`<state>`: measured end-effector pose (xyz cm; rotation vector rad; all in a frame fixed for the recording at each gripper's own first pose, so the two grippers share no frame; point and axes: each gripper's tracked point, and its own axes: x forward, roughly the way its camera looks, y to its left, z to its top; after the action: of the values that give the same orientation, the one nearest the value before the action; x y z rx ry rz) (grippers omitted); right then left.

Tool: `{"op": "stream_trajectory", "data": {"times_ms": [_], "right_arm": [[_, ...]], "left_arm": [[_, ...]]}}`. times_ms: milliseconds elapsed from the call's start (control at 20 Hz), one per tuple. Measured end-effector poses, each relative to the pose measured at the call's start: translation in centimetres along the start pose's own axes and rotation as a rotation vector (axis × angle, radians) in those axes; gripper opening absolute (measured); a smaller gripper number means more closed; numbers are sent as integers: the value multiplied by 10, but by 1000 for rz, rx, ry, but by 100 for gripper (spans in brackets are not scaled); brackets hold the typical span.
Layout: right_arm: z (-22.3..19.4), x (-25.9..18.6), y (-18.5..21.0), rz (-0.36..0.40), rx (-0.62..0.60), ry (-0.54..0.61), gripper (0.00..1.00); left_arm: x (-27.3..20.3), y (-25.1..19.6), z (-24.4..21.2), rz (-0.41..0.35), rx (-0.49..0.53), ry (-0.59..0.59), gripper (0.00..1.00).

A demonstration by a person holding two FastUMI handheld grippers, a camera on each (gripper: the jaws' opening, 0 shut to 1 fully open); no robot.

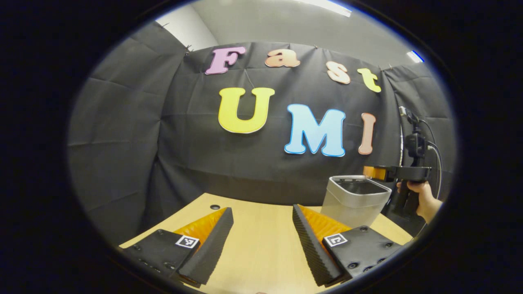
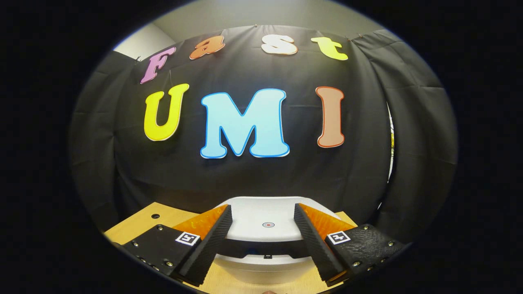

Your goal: Press the lid of the desktop garbage bin to open it, pick up the crumpled paper on the desktop and throw it into the bin, then pick up the pop can on the desktop and drop it into the bin, and finally close the garbage bin lid.

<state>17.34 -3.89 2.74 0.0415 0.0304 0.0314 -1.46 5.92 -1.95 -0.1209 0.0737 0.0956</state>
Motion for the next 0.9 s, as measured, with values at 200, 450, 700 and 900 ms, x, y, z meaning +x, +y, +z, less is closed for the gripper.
{"op": "stream_trajectory", "data": {"times_ms": [200, 450, 700, 900], "right_arm": [[-6, 2, 1, 2, 1, -2, 97], [-21, 14, 5, 12, 5, 42, 97], [-31, 26, 9, 17, -35, 12, 98], [-32, 31, 9, 33, -41, -39, 98]], "left_arm": [[1, -2, 4, -1, 8, 0, 95], [3, -7, -5, -10, -21, 27, 95], [3, 1, -8, 10, -41, 28, 95], [1, 7, -14, 22, -35, 30, 95]]}}
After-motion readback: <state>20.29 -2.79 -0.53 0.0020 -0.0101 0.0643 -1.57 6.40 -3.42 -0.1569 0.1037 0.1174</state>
